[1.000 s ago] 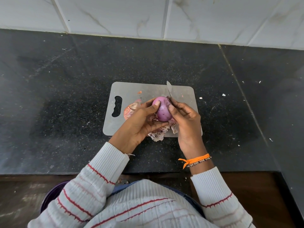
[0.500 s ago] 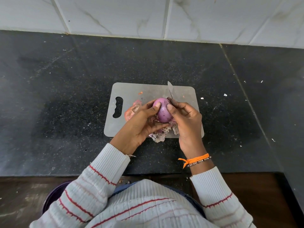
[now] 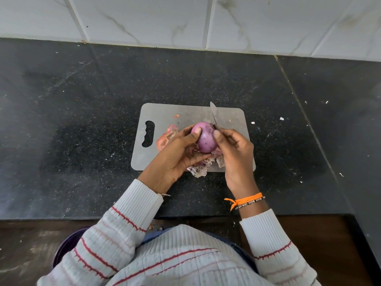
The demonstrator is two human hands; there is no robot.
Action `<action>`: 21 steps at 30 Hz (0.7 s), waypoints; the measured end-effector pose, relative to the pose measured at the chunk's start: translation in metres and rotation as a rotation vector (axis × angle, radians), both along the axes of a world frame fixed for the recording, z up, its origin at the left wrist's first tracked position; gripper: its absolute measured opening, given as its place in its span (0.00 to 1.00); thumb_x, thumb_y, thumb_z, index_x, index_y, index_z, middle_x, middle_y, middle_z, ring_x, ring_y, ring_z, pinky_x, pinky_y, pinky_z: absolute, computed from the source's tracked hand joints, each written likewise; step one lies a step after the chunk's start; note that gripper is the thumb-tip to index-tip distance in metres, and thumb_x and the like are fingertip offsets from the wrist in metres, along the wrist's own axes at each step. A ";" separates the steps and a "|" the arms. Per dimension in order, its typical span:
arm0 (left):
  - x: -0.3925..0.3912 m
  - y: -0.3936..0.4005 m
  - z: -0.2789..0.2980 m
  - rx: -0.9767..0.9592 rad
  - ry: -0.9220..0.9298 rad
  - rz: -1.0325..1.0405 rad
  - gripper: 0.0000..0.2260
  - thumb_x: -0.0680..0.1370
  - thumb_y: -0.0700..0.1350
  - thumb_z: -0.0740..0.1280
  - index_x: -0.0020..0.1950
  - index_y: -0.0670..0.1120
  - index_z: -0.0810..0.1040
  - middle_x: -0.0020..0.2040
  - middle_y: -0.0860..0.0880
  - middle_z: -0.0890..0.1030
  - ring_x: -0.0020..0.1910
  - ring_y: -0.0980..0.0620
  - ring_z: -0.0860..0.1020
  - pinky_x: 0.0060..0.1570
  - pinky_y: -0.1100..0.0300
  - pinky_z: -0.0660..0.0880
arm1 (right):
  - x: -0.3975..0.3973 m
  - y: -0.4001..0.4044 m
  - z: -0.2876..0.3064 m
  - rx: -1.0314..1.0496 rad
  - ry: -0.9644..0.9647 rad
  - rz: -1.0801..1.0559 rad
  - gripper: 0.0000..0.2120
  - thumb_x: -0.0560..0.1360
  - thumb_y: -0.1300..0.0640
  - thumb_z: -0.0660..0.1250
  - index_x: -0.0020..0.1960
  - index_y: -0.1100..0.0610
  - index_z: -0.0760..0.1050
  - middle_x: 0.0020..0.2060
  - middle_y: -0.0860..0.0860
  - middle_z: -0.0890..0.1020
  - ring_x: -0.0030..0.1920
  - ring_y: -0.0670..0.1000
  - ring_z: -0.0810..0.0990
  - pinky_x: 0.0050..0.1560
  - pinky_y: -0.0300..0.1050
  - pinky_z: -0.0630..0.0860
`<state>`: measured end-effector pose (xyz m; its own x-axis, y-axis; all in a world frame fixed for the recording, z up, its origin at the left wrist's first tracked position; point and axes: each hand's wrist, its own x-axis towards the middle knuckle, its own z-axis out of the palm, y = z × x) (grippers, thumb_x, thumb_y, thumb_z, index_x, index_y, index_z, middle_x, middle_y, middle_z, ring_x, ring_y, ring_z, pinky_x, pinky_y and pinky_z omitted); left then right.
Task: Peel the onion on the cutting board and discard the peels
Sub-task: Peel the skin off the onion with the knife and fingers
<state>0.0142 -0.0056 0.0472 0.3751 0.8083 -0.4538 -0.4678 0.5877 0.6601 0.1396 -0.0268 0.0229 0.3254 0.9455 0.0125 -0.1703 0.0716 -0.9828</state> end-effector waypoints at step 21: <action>0.000 -0.005 0.003 0.310 0.326 0.149 0.11 0.77 0.37 0.64 0.58 0.46 0.79 0.39 0.47 0.81 0.31 0.54 0.81 0.33 0.64 0.80 | 0.012 -0.007 -0.001 -0.028 0.452 0.233 0.37 0.61 0.51 0.78 0.67 0.56 0.70 0.62 0.58 0.77 0.57 0.54 0.79 0.45 0.39 0.80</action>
<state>0.0141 -0.0105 0.0500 0.1227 0.9585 -0.2572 -0.2711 0.2817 0.9204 0.1511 -0.0335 0.0215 0.0724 0.9916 -0.1068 -0.5875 -0.0441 -0.8081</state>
